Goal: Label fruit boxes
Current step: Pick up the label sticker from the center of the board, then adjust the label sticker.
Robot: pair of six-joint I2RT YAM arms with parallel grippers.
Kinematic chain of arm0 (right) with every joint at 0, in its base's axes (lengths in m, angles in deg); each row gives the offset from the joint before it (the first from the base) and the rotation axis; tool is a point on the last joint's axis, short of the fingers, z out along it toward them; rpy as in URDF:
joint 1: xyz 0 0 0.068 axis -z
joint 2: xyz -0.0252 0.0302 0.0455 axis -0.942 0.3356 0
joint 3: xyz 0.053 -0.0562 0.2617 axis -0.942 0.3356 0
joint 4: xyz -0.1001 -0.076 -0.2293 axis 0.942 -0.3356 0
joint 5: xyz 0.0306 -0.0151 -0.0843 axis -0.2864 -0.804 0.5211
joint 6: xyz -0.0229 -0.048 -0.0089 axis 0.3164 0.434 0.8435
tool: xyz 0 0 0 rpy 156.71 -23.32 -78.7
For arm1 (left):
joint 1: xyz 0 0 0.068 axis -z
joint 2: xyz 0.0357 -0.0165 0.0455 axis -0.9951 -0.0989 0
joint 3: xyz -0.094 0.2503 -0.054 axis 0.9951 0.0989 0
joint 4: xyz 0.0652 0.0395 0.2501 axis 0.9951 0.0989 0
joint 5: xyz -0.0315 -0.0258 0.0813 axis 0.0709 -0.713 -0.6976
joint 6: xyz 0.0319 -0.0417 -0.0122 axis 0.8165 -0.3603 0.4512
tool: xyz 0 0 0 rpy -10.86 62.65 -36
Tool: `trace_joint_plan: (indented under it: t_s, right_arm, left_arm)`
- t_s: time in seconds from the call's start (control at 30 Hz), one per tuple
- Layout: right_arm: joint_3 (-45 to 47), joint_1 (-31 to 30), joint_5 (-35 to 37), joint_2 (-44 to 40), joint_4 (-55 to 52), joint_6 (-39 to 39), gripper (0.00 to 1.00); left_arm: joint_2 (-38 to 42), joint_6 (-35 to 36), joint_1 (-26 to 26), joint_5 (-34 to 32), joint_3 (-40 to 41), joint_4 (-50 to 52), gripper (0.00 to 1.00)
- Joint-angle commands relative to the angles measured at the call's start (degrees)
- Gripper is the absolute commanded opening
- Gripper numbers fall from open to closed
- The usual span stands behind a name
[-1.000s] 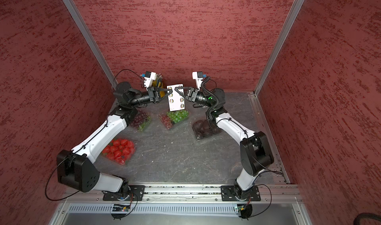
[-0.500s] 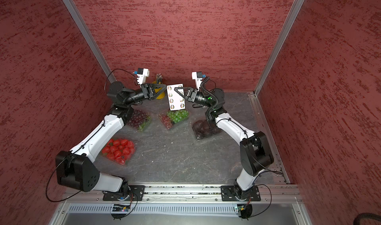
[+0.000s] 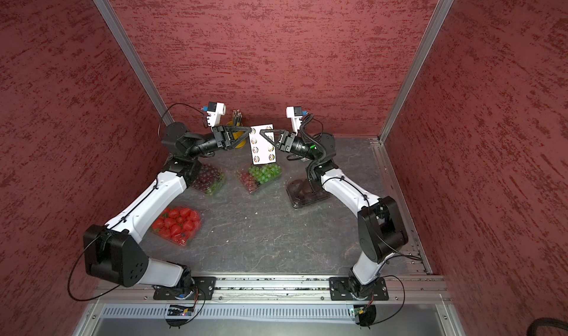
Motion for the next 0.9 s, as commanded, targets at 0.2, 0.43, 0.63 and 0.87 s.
trace_joint_plan:
  t_s: [0.2, 0.43, 0.63, 0.87]
  right_arm:
    - [-1.41, -0.55, 0.37, -0.51, 2.62, -1.07, 0.0]
    - [-0.96, -0.62, 0.37, -0.65, 2.71, -0.98, 0.0]
    - [-0.25, -0.65, 0.52, -0.82, 3.31, -1.13, 0.0]
    - [-0.55, -0.83, -0.07, -0.25, 4.65, -2.14, 0.0]
  left_arm:
    - [-0.63, 0.2, 0.94, 0.31, -1.14, -1.85, 0.17]
    - [-0.45, -0.54, 0.81, 0.05, -1.03, -2.53, 0.09]
    - [-0.53, -1.75, 0.71, -0.15, -0.77, -4.13, 0.03]
    - [-1.86, -3.18, 2.18, 0.67, -1.1, -6.46, 0.0]
